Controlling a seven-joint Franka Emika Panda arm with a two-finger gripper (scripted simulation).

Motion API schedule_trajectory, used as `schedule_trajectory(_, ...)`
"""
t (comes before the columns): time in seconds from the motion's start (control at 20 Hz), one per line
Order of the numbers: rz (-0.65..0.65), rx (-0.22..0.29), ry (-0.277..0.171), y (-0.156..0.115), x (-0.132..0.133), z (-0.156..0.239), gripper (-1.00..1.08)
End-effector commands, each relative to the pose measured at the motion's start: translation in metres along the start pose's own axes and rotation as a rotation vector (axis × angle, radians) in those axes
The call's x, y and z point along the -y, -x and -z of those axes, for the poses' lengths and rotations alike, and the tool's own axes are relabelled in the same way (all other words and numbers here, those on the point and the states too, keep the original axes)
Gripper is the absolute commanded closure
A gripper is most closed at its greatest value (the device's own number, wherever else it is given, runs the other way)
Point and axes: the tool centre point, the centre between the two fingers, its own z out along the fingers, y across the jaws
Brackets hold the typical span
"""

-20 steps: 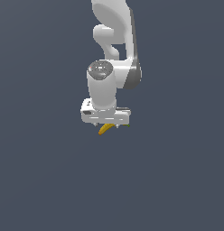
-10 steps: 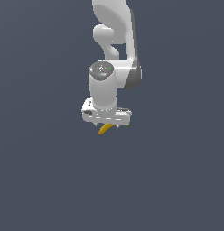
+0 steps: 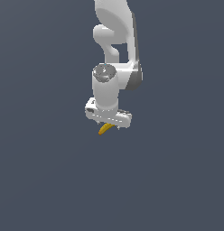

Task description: Pick up the object and move it to a goal position.

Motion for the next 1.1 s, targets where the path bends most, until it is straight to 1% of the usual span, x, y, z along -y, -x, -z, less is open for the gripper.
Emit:
schedule_trajectory(0.0, -0.061, -0.001, 0.000, 0.005, 0.001, -0.005, -0.92)
schedule_trajectory(1.05, -0.615, -0.013, 0.003, 0.049, 0.003, -0.046, -0.92)
